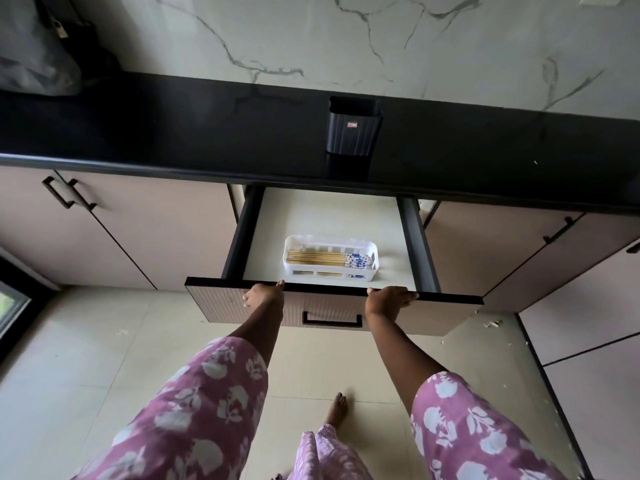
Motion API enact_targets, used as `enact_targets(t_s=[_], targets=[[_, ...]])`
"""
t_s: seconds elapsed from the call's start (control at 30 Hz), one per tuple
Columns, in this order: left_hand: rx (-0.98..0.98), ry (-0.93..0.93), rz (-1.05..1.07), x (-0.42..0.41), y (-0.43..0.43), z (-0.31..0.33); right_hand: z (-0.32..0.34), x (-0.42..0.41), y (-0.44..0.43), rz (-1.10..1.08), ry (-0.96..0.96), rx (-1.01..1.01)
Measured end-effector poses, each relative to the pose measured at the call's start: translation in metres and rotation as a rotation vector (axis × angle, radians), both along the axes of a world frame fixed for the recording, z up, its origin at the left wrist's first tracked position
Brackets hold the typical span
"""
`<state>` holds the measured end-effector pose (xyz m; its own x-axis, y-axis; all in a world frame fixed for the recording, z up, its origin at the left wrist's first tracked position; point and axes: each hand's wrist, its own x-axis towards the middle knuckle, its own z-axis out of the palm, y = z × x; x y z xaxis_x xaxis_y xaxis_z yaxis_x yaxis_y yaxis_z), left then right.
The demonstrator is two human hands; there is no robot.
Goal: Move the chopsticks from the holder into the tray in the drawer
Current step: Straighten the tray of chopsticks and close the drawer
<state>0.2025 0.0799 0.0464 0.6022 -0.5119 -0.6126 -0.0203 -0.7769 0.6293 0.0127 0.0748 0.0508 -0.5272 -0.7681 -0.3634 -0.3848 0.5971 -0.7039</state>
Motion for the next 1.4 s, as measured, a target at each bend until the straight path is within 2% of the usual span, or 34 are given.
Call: enact_targets(t_s=[0.33,0.87,1.17,1.3,1.4], targets=[[-0.162,0.093,0.135,0.001,-0.034,-0.005,-0.001,0.004,-0.042,-0.08,-0.047,-0.041],[-0.185,0.091,0.234,0.002,-0.178,-0.003,-0.009,0.014,-0.166,-0.14,-0.189,-0.252],[-0.203,0.085,0.26,-0.004,-0.236,-0.008,-0.015,0.011,-0.215,-0.126,-0.228,-0.222],[-0.214,0.06,0.264,-0.013,-0.253,0.002,-0.016,0.009,-0.238,-0.167,-0.196,-0.223],[-0.228,0.092,0.3,-0.015,-0.265,0.0,-0.014,0.009,-0.252,-0.24,-0.251,-0.243]])
